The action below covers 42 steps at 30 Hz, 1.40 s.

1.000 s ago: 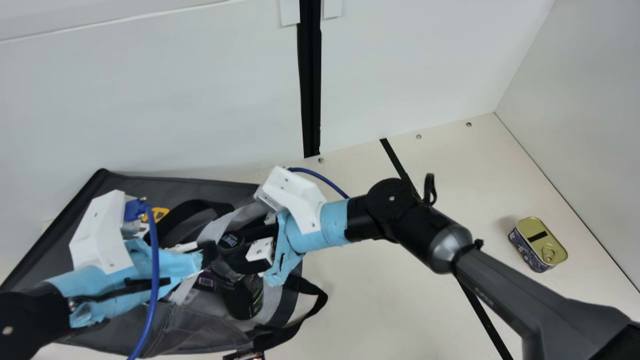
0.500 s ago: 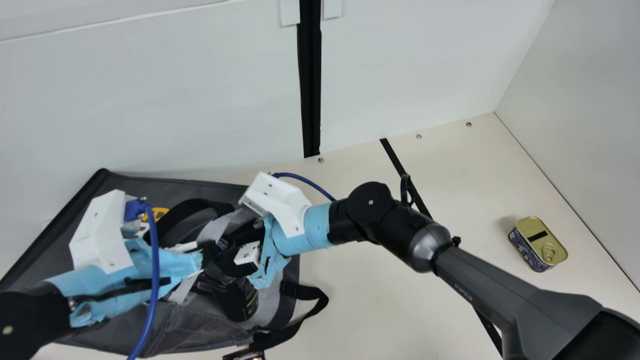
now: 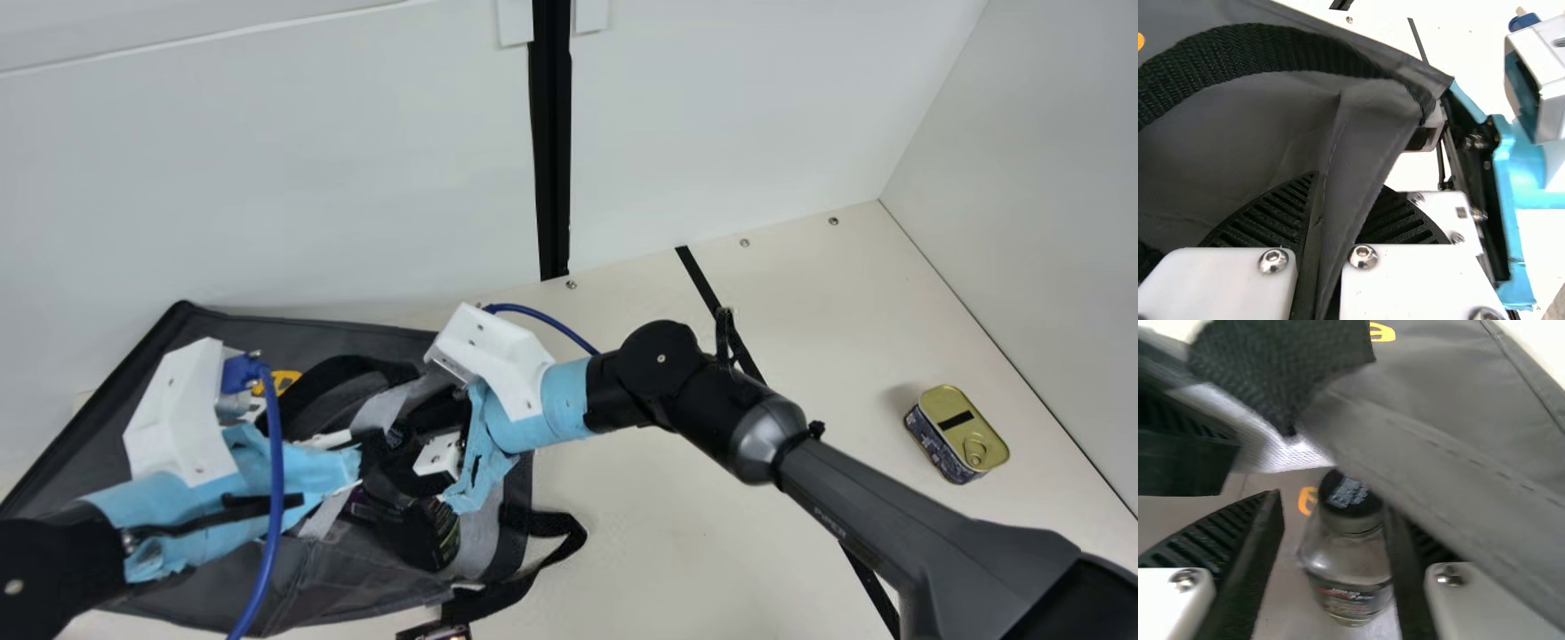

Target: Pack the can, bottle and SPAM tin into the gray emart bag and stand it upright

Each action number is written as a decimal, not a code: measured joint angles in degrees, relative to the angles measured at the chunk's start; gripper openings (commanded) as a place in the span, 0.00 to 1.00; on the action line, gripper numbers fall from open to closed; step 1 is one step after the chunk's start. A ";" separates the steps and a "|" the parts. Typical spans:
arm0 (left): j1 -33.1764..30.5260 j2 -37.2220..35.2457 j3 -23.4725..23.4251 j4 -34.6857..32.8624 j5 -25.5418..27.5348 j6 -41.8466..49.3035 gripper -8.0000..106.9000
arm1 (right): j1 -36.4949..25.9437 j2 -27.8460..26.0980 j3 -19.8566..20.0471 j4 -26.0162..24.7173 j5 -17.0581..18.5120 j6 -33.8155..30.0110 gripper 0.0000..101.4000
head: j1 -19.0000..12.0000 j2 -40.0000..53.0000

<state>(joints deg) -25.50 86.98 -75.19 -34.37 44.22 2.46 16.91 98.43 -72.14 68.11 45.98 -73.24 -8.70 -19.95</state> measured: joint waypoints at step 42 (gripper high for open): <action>0.00 0.00 0.00 0.00 0.00 0.00 0.00 | -25.36 -19.48 5.32 -5.47 24.05 0.83 0.94 | 0.00 0.09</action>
<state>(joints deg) -25.50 86.98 -75.19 -34.37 44.22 2.46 -8.45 78.95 -66.82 62.64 70.03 -72.41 -8.70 -19.86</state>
